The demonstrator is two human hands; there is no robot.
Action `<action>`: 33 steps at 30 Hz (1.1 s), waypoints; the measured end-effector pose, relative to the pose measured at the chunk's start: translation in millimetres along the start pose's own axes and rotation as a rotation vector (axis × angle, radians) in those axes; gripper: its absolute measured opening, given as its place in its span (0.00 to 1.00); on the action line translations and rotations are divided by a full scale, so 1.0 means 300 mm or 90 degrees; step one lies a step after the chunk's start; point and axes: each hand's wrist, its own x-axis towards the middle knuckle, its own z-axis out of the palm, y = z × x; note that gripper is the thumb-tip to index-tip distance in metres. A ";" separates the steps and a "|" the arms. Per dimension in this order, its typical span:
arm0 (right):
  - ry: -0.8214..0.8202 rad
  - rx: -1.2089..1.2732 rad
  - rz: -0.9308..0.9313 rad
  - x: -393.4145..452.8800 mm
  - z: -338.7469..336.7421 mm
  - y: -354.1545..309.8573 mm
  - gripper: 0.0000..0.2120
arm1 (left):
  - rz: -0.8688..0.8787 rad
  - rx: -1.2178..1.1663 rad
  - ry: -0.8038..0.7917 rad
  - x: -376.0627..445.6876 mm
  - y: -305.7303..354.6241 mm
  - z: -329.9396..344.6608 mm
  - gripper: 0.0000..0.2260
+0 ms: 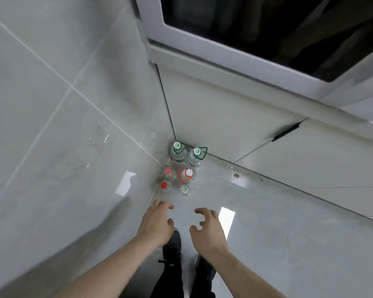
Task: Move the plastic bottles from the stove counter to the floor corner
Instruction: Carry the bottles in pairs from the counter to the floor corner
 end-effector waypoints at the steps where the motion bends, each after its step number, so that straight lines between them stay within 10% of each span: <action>1: 0.006 0.015 0.002 -0.093 -0.050 -0.020 0.22 | 0.015 0.000 0.002 -0.090 0.046 -0.043 0.18; 19: 0.341 0.250 0.019 -1.389 -0.662 0.060 0.16 | 0.520 0.104 -0.009 -1.011 0.864 -0.571 0.15; 33: 0.672 0.437 0.080 -2.201 -0.807 0.645 0.15 | 0.890 0.171 -0.142 -1.731 1.545 -0.113 0.14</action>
